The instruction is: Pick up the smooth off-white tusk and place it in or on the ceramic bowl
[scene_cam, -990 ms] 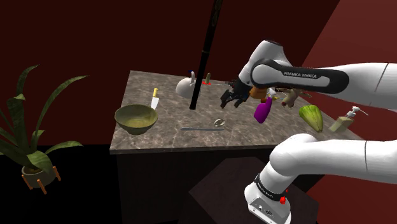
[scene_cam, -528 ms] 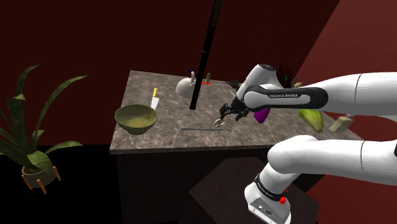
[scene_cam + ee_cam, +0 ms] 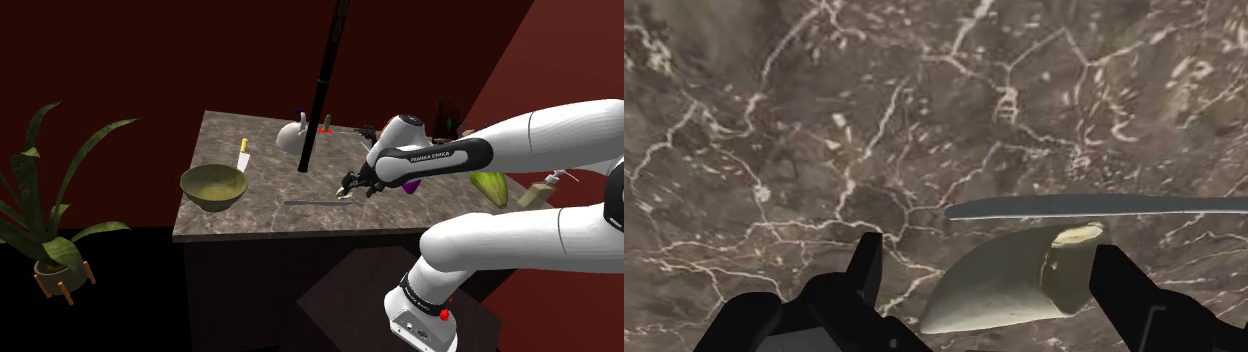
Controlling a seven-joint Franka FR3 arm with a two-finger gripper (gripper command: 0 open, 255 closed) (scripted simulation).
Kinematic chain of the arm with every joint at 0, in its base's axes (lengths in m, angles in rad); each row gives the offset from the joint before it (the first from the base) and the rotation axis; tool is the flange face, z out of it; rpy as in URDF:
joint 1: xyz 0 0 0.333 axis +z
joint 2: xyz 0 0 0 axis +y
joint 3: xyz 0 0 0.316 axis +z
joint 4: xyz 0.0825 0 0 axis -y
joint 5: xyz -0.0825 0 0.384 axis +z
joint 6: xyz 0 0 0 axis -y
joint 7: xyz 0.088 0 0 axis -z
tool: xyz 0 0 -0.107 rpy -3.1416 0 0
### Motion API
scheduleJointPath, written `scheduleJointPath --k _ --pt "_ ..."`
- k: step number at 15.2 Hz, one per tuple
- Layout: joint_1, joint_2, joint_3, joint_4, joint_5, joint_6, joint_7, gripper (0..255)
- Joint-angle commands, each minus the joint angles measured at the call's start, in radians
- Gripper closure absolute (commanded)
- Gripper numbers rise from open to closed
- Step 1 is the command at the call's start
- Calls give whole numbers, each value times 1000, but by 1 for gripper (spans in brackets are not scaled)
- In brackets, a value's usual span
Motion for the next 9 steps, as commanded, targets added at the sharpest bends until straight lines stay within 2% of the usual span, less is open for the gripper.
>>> scheduleJointPath --k 1,7,8,9 --pt "0 15 2 -3 0 19 2 0" --pt "-1 15 3 -3 1 19 2 0" --pt "-1 16 3 -2 1 19 2 255" --pt "-1 16 3 -2 1 19 2 255"
